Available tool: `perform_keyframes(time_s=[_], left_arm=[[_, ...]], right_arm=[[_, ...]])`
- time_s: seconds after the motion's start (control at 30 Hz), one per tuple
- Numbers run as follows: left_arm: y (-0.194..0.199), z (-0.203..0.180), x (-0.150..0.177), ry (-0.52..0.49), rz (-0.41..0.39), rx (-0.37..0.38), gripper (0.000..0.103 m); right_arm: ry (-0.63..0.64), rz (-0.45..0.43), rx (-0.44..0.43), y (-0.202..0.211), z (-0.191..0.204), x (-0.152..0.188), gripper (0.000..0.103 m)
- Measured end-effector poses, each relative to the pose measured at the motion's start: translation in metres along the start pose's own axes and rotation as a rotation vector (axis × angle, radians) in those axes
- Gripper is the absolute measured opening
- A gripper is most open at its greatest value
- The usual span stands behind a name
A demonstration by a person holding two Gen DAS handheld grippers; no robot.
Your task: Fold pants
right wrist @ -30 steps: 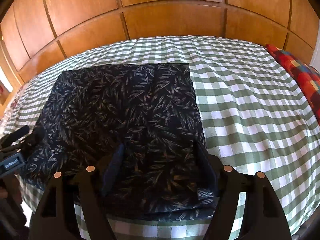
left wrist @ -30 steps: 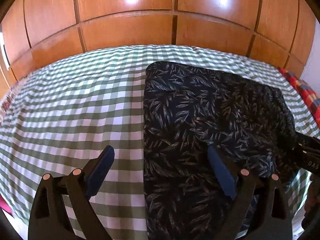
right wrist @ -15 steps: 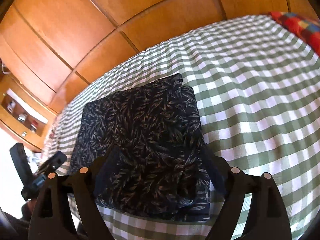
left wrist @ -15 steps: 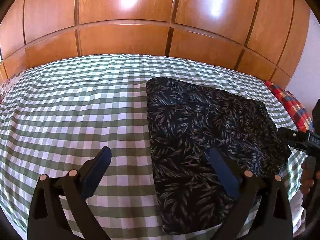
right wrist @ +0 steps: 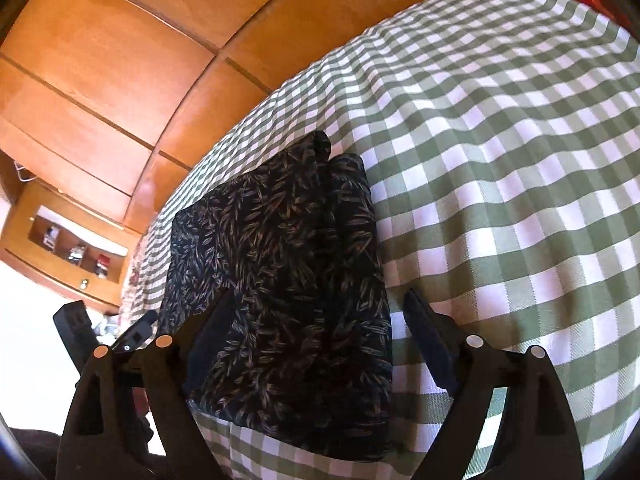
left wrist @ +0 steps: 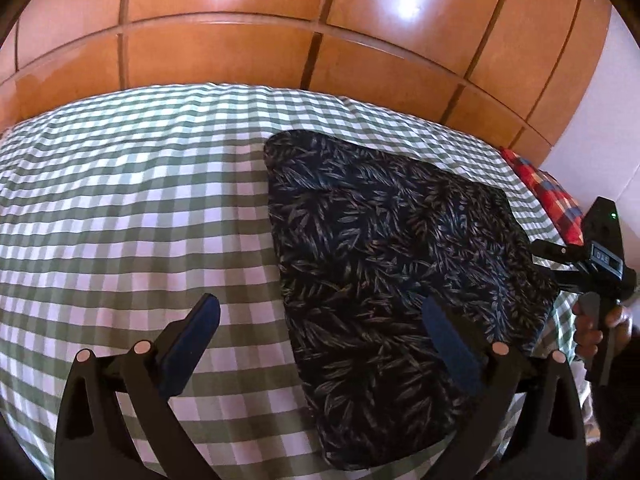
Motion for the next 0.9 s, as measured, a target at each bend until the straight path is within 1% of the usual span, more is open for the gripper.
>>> perform_keyframes(time_s=[0.23, 0.3, 0.37, 0.43, 0.47, 0.53, 0.57, 0.6, 0.7, 0.73, 0.8, 0.9], left_arm=[[-0.016, -0.01, -0.003, -0.03, 0.042, 0.048, 0.101], [-0.022, -0.014, -0.003, -0.04, 0.054, 0.058, 0.101], [-0.028, -0.018, -0.003, -0.04, 0.081, 0.081, 0.1], [-0.038, -0.022, -0.001, -0.022, 0.121, 0.117, 0.1], [-0.042, -0.025, 0.0, -0.015, 0.135, 0.142, 0.1], [-0.049, -0.027, -0.001, -0.001, 0.148, 0.163, 0.1], [-0.05, -0.029, -0.002, 0.001, 0.15, 0.167, 0.098], [-0.05, -0.031, -0.003, -0.01, 0.15, 0.153, 0.096], [-0.05, -0.041, -0.008, -0.096, 0.131, 0.057, 0.097], [-0.046, -0.047, -0.009, -0.155, 0.102, 0.003, 0.097], [-0.041, -0.054, -0.011, -0.225, 0.058, -0.074, 0.098], [-0.035, -0.064, -0.012, -0.296, 0.018, -0.151, 0.098]], right_arm=[[0.035, 0.053, -0.049, -0.012, 0.003, 0.001, 0.085], [0.05, 0.064, -0.046, -0.018, 0.006, 0.0, 0.081], [0.063, 0.069, -0.024, -0.023, 0.004, -0.001, 0.064], [0.067, 0.073, -0.032, -0.026, 0.003, -0.002, 0.058], [0.069, 0.076, -0.039, -0.027, 0.003, -0.002, 0.058], [0.073, 0.08, -0.055, -0.029, 0.002, -0.002, 0.058], [0.07, 0.08, -0.063, -0.029, 0.001, -0.002, 0.058], [0.064, 0.079, -0.072, -0.029, 0.0, -0.002, 0.058], [0.056, 0.068, -0.095, -0.029, -0.002, -0.002, 0.058], [0.053, 0.066, -0.098, -0.029, -0.003, -0.002, 0.058], [0.056, 0.064, -0.096, -0.029, -0.003, -0.003, 0.058], [0.054, 0.056, -0.092, -0.028, -0.003, -0.003, 0.058]])
Point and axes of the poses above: each gripper's, at about its wrist camera, not at the fingertips, and y roughly against the way its jaws point, z to its left, x to its underside, the point moved 8 cm from there along -y, roughly the way its jaws point, and after that the axes turned 10 degrees about -x, right-handed, at the moved point
